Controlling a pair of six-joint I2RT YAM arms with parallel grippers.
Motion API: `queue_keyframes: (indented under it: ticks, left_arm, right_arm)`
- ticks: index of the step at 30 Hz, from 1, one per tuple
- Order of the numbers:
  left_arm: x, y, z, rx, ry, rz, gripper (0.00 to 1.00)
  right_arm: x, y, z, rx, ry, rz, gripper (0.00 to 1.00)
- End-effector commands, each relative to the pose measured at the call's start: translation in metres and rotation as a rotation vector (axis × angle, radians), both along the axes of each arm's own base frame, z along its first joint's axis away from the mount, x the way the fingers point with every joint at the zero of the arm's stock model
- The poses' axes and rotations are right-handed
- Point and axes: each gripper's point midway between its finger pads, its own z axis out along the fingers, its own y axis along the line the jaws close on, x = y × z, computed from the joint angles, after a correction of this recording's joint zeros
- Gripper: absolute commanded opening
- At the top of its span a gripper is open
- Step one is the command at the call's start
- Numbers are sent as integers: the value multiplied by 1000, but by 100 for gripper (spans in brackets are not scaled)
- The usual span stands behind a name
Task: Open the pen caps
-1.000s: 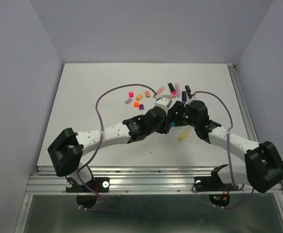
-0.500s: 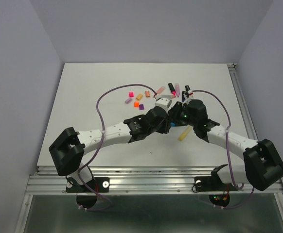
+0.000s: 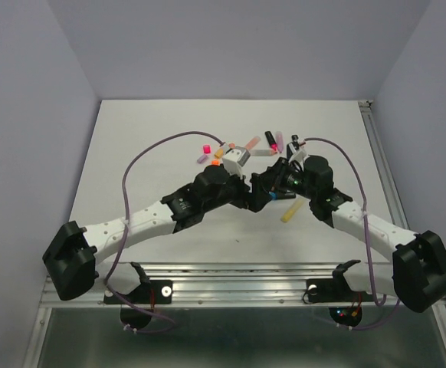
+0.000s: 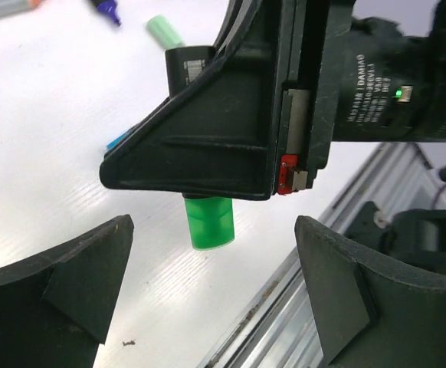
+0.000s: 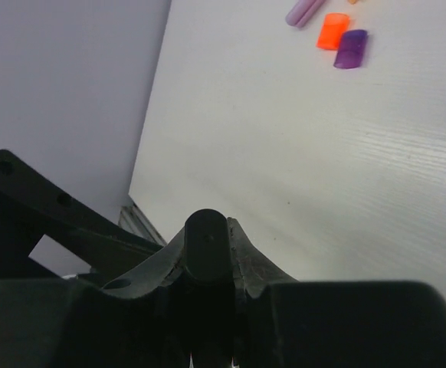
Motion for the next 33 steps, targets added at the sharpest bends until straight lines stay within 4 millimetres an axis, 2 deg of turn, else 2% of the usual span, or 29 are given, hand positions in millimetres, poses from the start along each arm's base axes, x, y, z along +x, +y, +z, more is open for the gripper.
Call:
queue_keyframes:
  ticks: [1,8,14,19,20,23,29,32,33]
  left_arm:
    - [-22,-9,47,-223,-98,-211,99]
    - [-37,-14,62,-274,-124,-318,99]
    - [-40,-28,80,-331,-132,-377,98]
    - [-47,-35,93,-385,-138,-430,79]
    - [-49,-35,92,-389,-130,-438,71]
    - [-47,-36,94,-407,-123,-424,58]
    - [-44,-36,106,-446,-135,-410,54]
    - [-40,-36,109,-450,-141,-395,46]
    - [-39,-36,108,-450,-138,-395,39]
  right_arm:
    - [-16,19,72,160,-190,148,1]
    - [-27,21,110,226,-265,174,1]
    - [-35,24,116,264,-258,207,1]
    - [-33,24,124,284,-293,196,1]
    - [-30,23,125,283,-299,179,1]
    - [-27,26,125,274,-292,185,1]
    - [-35,30,121,299,-284,240,1]
    - [-34,29,118,290,-288,237,1]
    - [-35,30,117,288,-289,240,1]
